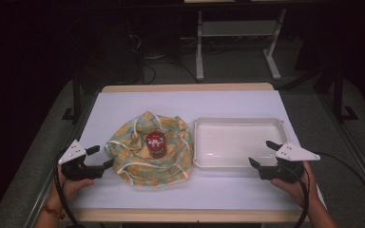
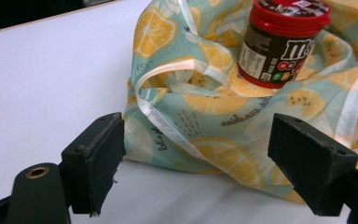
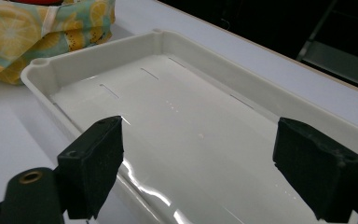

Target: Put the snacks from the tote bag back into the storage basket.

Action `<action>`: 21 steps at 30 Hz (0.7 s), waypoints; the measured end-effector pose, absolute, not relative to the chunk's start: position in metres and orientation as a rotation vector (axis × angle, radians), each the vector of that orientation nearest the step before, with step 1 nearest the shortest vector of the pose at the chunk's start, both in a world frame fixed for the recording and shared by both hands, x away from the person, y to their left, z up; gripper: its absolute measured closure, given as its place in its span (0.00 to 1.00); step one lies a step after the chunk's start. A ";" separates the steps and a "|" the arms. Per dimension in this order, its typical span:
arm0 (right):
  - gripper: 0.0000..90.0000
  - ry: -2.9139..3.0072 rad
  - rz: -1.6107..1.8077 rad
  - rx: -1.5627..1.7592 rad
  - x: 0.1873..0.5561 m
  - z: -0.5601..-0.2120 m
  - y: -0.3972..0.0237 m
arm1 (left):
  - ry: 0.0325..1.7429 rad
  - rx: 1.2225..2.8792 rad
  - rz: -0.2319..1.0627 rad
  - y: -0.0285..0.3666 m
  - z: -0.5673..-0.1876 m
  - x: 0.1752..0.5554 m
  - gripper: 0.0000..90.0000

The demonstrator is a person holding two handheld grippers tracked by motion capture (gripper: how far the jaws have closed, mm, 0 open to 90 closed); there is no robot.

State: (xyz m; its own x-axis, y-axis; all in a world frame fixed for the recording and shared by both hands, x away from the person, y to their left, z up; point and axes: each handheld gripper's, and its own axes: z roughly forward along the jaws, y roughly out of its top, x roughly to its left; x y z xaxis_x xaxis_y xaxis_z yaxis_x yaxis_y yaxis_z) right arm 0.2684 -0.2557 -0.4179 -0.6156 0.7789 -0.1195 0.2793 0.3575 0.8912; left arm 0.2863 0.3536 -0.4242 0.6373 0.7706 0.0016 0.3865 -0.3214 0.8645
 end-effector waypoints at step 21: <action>0.17 2.054 1.181 0.966 0.266 -0.421 -0.263 | 1.000 1.909 0.514 0.334 -0.410 0.290 0.22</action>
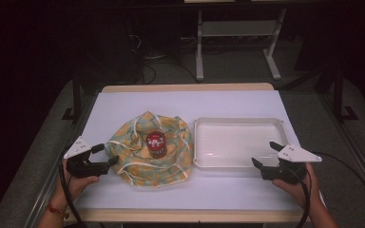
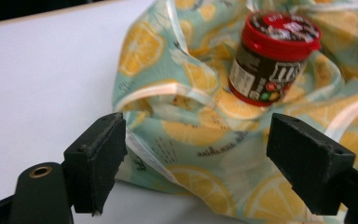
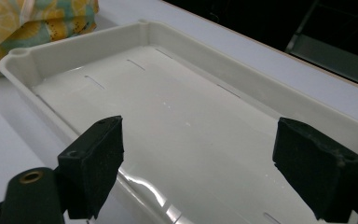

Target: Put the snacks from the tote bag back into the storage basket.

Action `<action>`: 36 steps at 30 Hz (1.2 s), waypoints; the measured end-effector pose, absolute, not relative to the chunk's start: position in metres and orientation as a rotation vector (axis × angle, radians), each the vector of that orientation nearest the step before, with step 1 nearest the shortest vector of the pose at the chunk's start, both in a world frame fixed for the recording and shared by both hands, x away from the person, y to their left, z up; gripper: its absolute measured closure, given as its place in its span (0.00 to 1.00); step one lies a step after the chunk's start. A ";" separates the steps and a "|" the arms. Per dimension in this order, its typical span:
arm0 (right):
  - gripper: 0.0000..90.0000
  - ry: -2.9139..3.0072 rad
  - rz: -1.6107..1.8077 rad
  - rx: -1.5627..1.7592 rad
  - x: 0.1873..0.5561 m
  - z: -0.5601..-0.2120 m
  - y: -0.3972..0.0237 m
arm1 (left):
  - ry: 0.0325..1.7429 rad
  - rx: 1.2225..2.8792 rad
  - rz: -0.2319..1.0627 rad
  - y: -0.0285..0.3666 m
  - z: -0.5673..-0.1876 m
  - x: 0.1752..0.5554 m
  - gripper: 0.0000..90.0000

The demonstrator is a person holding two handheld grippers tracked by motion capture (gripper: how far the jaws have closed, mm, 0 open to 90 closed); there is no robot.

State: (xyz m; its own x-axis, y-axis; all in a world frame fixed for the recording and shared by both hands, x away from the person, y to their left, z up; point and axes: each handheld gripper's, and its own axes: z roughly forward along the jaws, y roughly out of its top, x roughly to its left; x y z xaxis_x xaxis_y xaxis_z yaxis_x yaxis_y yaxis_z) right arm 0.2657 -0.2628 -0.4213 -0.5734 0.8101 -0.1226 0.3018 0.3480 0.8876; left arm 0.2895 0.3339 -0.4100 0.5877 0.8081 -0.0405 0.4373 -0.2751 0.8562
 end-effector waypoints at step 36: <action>0.17 2.068 1.162 0.977 0.268 -0.424 -0.263 | 1.028 1.988 0.534 0.300 -0.388 0.285 0.20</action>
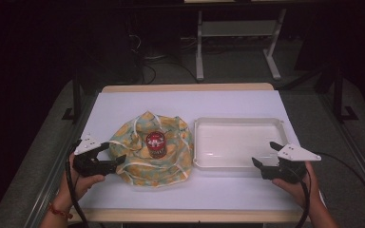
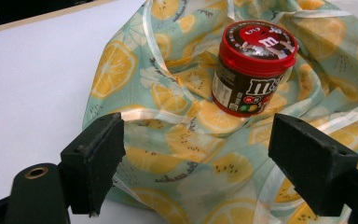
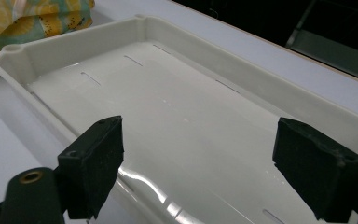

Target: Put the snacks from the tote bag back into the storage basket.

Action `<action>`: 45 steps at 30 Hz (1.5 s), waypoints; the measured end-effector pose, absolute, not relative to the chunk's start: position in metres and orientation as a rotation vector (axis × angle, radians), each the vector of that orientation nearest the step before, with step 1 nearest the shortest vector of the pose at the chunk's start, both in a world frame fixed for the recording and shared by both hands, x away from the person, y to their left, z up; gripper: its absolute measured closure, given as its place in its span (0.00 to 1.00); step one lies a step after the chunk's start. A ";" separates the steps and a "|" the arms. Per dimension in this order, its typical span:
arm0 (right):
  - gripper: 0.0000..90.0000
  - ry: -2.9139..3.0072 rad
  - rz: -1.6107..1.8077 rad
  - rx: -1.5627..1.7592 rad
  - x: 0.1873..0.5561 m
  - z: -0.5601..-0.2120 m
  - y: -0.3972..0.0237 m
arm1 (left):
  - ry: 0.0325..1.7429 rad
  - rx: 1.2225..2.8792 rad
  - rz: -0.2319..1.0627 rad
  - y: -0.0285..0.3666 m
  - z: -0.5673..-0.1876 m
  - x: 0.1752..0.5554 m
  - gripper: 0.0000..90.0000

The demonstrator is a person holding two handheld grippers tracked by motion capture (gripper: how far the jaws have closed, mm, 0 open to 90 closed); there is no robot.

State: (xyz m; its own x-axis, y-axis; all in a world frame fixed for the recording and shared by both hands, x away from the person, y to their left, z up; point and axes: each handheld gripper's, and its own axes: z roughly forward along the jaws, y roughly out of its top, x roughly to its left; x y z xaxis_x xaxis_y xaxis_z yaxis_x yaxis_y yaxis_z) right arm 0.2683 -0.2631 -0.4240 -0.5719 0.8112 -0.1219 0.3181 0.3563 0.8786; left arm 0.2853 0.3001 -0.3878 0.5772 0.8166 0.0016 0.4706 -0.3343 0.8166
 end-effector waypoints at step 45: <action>0.17 2.082 1.169 0.977 0.269 -0.426 -0.263 | 0.973 2.165 0.410 0.243 -0.367 0.322 0.20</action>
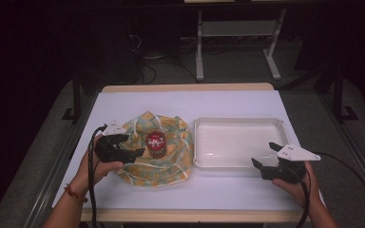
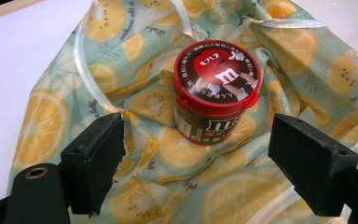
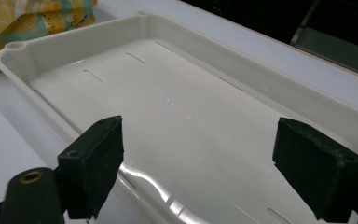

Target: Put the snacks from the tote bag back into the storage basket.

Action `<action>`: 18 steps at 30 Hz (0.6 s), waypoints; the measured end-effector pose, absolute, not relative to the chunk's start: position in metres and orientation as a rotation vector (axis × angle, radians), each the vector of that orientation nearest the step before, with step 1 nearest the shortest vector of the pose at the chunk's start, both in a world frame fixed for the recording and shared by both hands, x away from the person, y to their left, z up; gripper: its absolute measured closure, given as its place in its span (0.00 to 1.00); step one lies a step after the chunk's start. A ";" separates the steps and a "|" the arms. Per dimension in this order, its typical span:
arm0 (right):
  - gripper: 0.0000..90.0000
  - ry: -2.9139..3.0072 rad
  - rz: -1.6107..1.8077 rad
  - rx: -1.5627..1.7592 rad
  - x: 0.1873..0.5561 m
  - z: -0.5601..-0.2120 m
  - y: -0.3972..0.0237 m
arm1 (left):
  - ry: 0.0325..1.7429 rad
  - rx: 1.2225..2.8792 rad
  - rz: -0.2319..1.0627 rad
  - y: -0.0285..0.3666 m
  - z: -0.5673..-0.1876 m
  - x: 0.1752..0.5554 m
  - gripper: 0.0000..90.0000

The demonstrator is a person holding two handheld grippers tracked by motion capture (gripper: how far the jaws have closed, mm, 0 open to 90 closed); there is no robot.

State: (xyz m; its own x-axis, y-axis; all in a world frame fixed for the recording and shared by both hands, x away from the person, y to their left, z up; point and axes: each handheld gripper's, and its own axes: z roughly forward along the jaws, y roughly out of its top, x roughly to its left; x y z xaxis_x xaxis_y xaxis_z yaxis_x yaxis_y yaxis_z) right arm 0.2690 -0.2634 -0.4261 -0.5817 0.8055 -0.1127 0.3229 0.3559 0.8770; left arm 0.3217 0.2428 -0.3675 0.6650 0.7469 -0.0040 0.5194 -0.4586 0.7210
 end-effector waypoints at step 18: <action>0.17 2.092 1.162 0.978 0.269 -0.427 -0.262 | 0.967 2.256 0.380 0.221 -0.369 0.343 0.20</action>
State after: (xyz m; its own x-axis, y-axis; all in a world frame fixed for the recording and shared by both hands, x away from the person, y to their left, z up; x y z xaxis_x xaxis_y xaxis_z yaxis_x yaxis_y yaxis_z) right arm 0.2693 -0.2621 -0.4274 -0.5844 0.8035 -0.1133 0.3286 0.3620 0.8723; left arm 0.3429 0.2212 -0.3687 0.6867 0.7269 0.0108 0.5396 -0.5196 0.6624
